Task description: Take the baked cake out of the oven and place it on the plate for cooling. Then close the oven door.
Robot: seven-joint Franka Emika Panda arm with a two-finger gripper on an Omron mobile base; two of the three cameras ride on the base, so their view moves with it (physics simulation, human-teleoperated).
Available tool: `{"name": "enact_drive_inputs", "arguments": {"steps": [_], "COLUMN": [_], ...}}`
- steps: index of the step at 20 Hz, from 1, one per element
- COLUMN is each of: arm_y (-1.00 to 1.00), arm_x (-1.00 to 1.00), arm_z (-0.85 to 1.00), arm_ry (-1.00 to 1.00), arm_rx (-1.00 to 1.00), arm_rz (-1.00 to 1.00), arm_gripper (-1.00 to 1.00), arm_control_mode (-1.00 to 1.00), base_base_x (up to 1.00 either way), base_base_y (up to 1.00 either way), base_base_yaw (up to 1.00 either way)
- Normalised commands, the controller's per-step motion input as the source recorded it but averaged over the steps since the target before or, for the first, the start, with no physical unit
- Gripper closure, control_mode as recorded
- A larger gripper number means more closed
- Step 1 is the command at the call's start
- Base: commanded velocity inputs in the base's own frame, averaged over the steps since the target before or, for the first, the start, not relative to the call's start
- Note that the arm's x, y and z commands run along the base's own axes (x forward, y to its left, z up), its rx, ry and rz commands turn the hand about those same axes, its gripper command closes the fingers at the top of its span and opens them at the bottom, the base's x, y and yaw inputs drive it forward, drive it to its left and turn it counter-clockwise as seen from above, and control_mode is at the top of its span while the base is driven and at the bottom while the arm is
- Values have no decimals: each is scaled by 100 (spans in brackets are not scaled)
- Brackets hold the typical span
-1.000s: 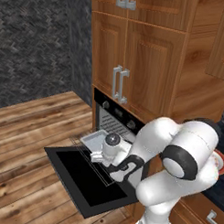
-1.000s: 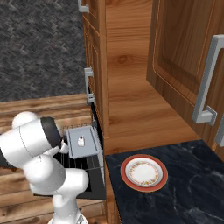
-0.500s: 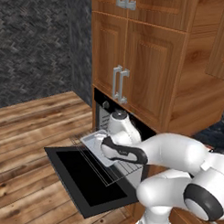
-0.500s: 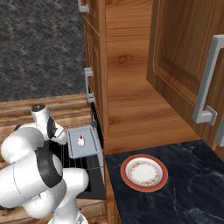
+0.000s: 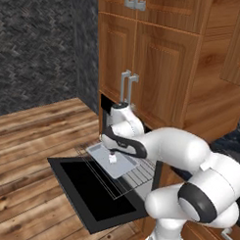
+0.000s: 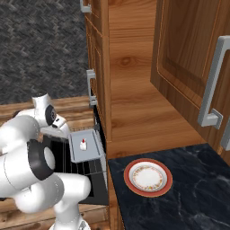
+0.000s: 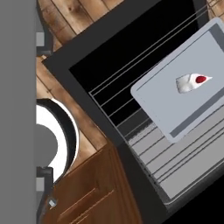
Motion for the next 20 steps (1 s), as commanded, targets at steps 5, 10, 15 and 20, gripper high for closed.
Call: {"name": "enact_drive_inputs", "arguments": {"steps": [5,10,15,20], "arm_y": [-4,-32,-54,-28], "arm_x": [1,0,0,1], "arm_z": [-6,-9,-6,-6], "arm_ry": [-6,-9,-8,-1], "arm_rx": [-13,-2,4,9], "arm_rz": [4,7,6,0], "arm_gripper": [-100,-100,-100,-100], "arm_control_mode": [-100,-100,-100,-100], "base_base_x": [0,0,0,0], "base_base_y": [0,0,0,0], "base_base_yaw": [0,0,0,0]}}
